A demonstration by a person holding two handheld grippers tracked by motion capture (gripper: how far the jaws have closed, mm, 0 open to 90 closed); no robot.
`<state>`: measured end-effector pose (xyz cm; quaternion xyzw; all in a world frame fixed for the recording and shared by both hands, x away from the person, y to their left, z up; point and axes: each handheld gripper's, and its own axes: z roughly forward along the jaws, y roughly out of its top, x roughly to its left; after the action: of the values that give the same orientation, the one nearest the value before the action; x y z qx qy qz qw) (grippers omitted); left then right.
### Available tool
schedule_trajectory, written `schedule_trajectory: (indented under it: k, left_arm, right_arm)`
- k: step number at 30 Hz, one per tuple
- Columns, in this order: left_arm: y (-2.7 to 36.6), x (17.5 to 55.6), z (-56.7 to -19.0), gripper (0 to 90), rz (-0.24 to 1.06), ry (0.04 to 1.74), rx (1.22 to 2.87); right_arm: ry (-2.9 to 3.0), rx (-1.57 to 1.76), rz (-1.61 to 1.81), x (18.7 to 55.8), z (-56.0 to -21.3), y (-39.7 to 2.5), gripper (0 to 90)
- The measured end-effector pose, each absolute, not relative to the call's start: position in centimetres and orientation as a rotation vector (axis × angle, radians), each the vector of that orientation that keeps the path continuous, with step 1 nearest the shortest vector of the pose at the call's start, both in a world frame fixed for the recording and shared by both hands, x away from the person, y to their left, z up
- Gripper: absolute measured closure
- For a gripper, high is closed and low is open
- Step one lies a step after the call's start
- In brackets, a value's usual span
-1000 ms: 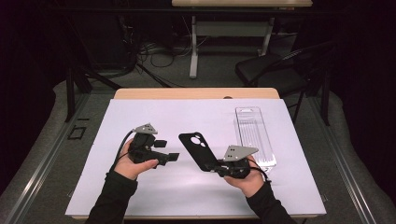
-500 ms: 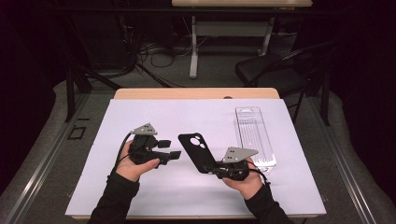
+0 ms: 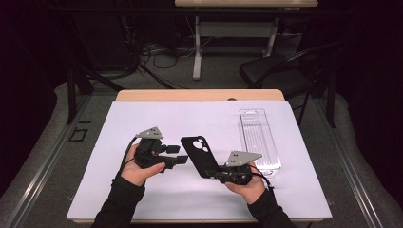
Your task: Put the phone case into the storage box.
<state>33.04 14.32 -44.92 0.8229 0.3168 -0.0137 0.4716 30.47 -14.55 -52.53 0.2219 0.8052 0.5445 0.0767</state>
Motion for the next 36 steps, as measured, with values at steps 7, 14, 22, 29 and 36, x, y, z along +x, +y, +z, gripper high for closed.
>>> schedule_trajectory:
  k: [7, 14, 22, 29, 36]
  left_arm:
    - [14.46, 33.13, -44.98, 49.0, -0.080, 0.721, 2.010]
    - [14.46, 33.14, -44.92, 49.2, -0.110, 0.680, 1.994]
    - [14.35, 33.31, -45.05, 55.7, -0.152, 0.628, 1.975]
    - [14.20, 33.40, -45.20, 56.1, -0.162, 0.623, 1.958]
    - [14.03, 33.47, -45.35, 58.6, -0.170, 0.620, 1.961]
  right_arm:
    - [2.432, 0.649, 1.660, 30.42, -52.63, -14.42, 87.5]
    - [2.439, 0.631, 1.686, 30.40, -52.68, -14.32, 87.5]
    - [2.453, 0.618, 1.732, 30.39, -52.80, -14.20, 87.4]
    - [2.469, 0.611, 1.744, 30.34, -52.91, -14.04, 87.5]
    - [2.472, 0.599, 1.766, 30.29, -52.99, -13.86, 87.5]
